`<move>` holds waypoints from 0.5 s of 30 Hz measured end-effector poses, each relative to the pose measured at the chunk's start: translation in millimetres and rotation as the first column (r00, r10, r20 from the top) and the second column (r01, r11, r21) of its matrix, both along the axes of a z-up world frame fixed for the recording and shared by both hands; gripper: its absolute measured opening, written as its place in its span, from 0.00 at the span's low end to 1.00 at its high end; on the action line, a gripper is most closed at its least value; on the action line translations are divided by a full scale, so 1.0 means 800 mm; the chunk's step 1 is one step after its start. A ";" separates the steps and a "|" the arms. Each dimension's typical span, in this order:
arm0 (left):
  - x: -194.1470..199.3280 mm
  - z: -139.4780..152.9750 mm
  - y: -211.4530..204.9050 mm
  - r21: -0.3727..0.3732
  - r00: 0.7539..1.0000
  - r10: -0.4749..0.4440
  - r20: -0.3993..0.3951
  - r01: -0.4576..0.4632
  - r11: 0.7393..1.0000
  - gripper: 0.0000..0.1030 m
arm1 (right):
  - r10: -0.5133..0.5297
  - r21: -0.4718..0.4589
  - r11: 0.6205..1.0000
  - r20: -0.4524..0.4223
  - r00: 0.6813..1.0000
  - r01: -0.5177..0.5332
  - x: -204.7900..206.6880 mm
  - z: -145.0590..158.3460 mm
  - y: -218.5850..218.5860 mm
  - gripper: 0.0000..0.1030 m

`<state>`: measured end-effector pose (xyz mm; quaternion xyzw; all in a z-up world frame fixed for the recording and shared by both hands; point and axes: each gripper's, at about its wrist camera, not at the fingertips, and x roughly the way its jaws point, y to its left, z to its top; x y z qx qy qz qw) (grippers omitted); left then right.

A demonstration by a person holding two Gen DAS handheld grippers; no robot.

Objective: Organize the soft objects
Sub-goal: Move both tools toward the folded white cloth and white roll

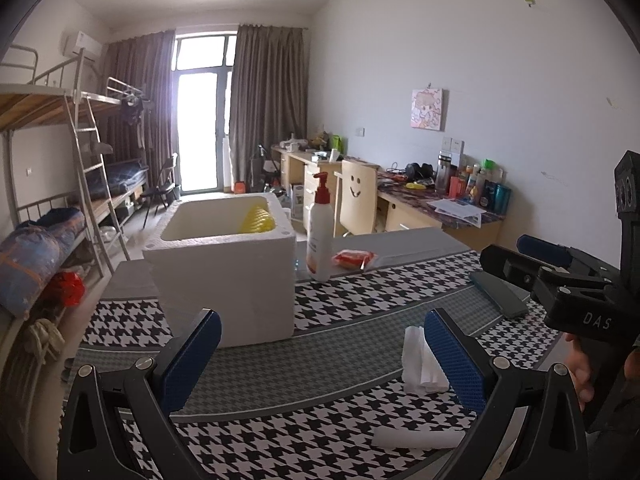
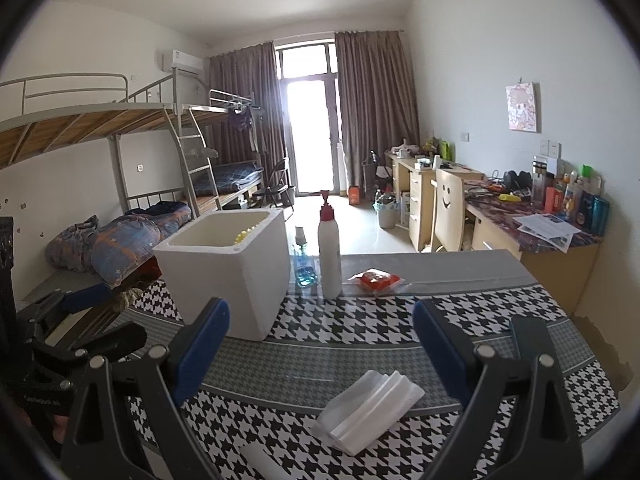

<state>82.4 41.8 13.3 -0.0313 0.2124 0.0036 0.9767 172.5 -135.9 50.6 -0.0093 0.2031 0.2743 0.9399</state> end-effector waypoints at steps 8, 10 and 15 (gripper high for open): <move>-0.003 -0.006 -0.020 0.013 1.000 -0.031 0.005 0.031 0.999 0.99 | -0.022 -0.003 1.000 -0.007 1.000 0.022 -0.001 -0.007 -0.011 0.92; -0.003 -0.009 -0.024 0.016 0.999 -0.038 0.002 0.038 0.999 0.99 | -0.025 -0.002 1.000 -0.009 1.000 0.025 -0.002 -0.008 -0.013 0.92; -0.002 -0.015 -0.032 0.012 0.998 -0.055 -0.012 0.055 0.998 0.99 | -0.034 -0.003 0.999 -0.015 0.999 0.034 -0.004 -0.011 -0.019 0.92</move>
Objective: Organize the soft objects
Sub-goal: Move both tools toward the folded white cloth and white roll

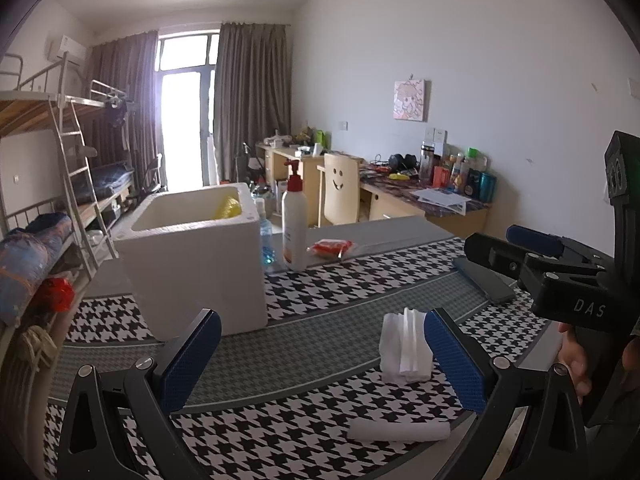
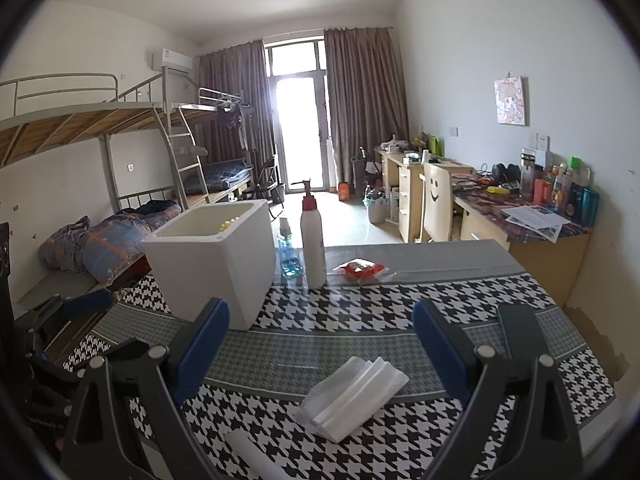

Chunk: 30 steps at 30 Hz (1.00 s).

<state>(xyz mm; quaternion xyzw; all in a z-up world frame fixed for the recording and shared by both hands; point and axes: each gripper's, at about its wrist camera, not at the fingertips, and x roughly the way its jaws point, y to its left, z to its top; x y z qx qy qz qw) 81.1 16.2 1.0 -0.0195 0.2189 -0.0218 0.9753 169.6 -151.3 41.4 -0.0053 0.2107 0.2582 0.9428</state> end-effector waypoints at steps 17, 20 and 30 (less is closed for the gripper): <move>0.004 -0.024 -0.017 0.015 0.998 -0.030 -0.047 0.031 0.999 0.99 | -0.037 -0.003 0.999 -0.043 0.998 0.037 -0.002 -0.022 -0.018 0.92; 0.004 -0.030 -0.019 0.013 0.998 -0.035 -0.059 0.036 0.999 0.99 | -0.042 -0.008 0.999 -0.050 0.998 0.041 -0.002 -0.026 -0.018 0.92; 0.003 -0.047 -0.023 0.015 0.995 -0.024 -0.098 0.026 1.000 0.99 | -0.049 -0.003 0.999 -0.072 0.996 0.049 0.001 -0.033 -0.024 0.92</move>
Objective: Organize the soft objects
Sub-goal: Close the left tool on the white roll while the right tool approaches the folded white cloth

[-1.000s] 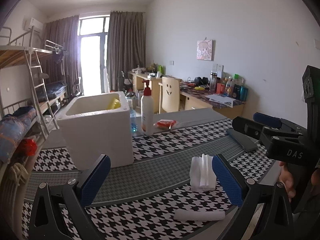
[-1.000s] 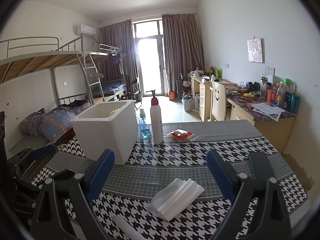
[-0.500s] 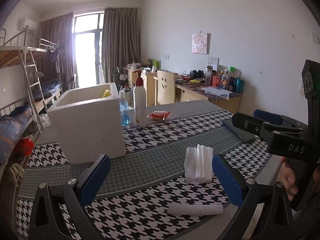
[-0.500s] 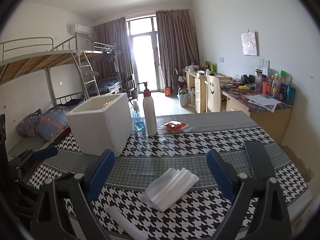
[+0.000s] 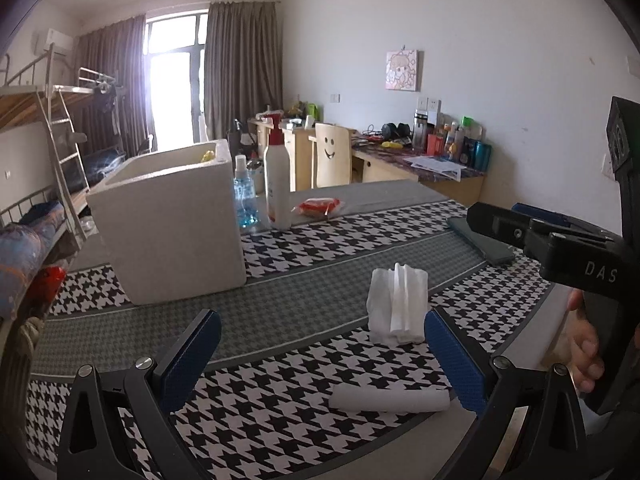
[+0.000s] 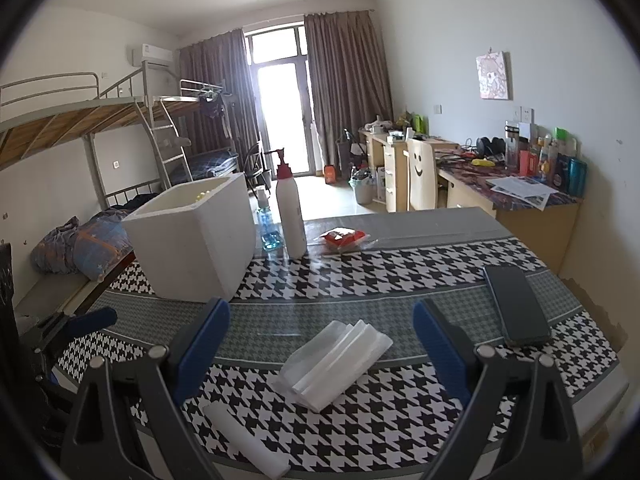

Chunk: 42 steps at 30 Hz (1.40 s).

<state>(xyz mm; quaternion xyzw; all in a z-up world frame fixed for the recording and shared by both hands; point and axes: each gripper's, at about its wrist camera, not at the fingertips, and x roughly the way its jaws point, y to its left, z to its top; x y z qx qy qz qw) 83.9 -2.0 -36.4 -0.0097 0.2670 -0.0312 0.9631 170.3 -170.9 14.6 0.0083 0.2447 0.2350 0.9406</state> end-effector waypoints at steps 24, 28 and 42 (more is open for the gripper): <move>0.008 -0.054 -0.022 -0.030 0.989 0.025 -0.144 -0.029 0.999 0.99 | 0.015 -0.017 1.000 -0.094 0.995 -0.016 0.013 -0.038 -0.011 0.92; 0.011 -0.062 -0.023 -0.039 0.985 0.024 -0.173 -0.031 0.999 0.99 | 0.014 -0.018 1.000 -0.111 0.994 -0.016 0.017 -0.044 -0.013 0.92; 0.027 -0.092 -0.037 -0.078 0.952 -0.038 -0.303 0.015 0.997 0.72 | 0.012 -0.016 1.000 -0.147 0.989 -0.015 0.019 -0.058 -0.013 0.92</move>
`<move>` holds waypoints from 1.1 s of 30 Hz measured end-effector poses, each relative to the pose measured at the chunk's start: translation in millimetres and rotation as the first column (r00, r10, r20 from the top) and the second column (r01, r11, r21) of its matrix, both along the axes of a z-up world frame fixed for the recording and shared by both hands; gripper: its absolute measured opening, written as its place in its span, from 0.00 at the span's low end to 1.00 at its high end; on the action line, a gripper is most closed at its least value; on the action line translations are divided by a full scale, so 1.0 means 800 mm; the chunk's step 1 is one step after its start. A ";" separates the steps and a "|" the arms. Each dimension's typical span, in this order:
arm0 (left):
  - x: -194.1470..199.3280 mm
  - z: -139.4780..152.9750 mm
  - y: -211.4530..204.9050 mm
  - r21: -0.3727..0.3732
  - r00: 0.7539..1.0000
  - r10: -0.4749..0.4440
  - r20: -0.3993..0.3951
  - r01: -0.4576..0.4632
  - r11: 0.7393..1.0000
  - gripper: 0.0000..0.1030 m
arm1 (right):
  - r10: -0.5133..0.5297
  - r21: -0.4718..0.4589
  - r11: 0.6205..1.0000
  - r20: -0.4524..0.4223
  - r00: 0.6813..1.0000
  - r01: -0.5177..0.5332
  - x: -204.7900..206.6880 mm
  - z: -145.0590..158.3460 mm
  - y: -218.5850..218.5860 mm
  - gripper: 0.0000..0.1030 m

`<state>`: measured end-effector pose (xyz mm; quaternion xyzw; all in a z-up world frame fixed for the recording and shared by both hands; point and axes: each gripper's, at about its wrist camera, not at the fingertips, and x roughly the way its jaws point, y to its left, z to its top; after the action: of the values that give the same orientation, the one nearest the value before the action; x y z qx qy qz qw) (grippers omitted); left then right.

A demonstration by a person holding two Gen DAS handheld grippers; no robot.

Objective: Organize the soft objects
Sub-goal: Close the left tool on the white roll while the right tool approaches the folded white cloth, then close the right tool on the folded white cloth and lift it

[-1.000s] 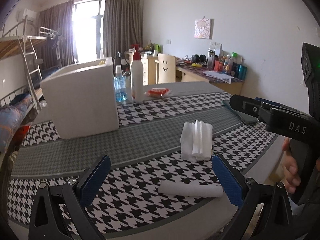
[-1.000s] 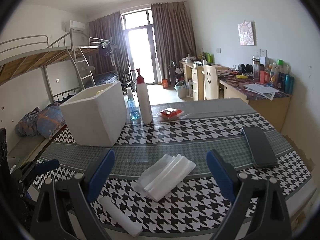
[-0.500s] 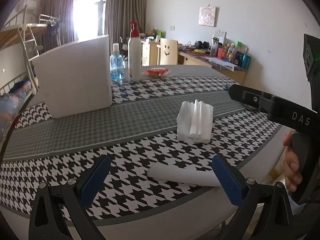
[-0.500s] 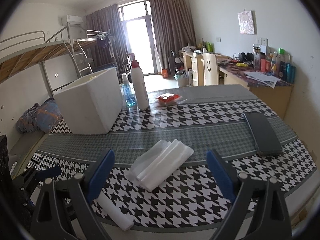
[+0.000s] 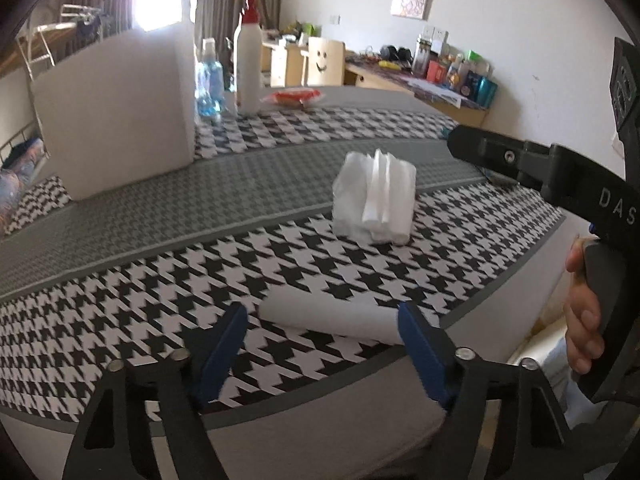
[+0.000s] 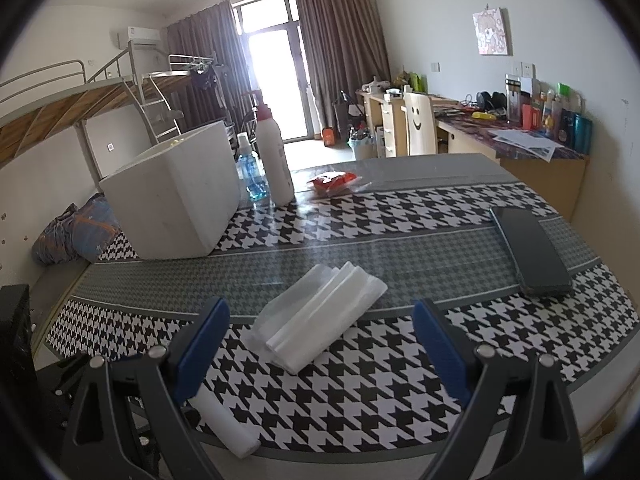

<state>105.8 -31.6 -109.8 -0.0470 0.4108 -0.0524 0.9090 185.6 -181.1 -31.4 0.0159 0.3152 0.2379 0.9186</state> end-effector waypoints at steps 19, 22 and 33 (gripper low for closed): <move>0.001 -0.010 -0.006 -0.033 0.997 -0.012 -0.075 0.009 0.999 0.60 | 0.018 -0.005 1.000 -0.028 0.999 -0.018 0.017 -0.015 0.002 0.92; 0.006 -0.010 -0.003 -0.066 0.998 -0.004 -0.066 0.000 0.998 0.60 | 0.016 -0.004 1.000 -0.027 0.999 -0.016 0.021 -0.015 0.003 0.92; 0.034 -0.001 -0.011 -0.080 0.998 0.024 -0.061 -0.029 0.996 0.61 | 0.018 -0.018 1.000 -0.041 0.999 -0.019 0.033 -0.022 0.003 0.92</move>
<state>132.6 -40.3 -111.0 -0.0906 0.4347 -0.0554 0.8943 212.4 -178.4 -49.3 0.0095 0.3360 0.2434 0.9098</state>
